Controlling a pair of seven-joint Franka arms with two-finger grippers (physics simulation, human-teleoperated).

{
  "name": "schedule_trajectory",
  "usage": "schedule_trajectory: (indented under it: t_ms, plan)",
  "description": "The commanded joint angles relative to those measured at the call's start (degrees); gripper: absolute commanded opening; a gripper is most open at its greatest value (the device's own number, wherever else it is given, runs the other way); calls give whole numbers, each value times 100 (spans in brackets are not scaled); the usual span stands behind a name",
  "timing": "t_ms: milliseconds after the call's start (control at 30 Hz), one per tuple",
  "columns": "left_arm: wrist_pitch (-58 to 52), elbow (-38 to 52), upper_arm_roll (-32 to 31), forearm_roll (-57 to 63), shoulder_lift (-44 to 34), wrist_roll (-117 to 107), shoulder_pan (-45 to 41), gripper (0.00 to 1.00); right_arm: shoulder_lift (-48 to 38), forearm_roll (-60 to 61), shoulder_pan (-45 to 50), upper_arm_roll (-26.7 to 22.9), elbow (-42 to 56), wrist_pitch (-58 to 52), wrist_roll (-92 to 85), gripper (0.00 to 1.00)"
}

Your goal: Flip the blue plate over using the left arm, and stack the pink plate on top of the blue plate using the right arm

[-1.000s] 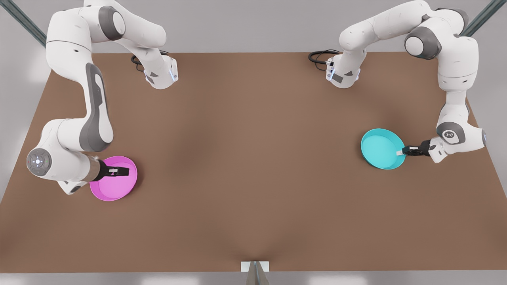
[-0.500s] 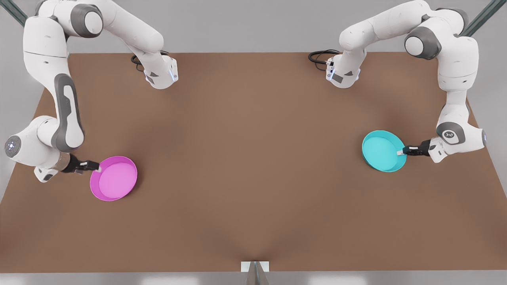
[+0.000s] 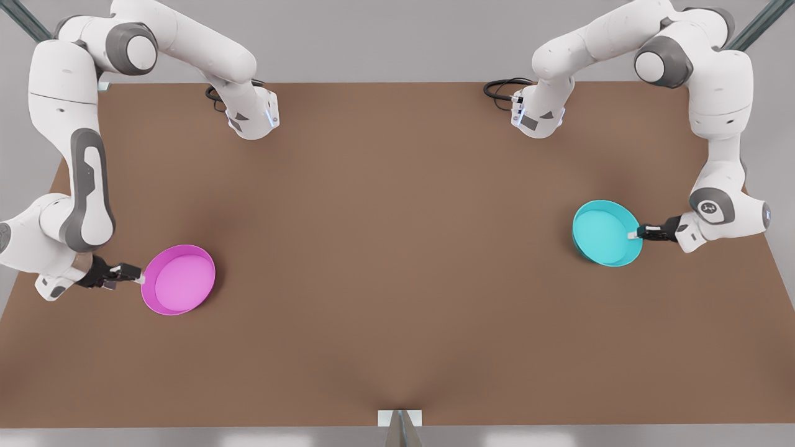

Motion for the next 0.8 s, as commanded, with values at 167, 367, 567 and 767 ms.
schedule_trajectory:
  t_ms: [167,367,567,767]
  plan:
    - [-245,745,-596,484,0,-996,-52,21,-18,-71,68,0,519,-571,12,100]
    - [-851,1563,-606,1557,-8,-2201,-905,21,176,-88,183,-9,519,-325,29,100]
    - [-1413,2099,-580,2295,-44,-2816,-1749,21,220,-97,253,-9,519,-316,29,100]
    - [-2846,2882,-580,3956,-44,-4310,-3234,21,281,-97,244,-9,519,-316,21,100]
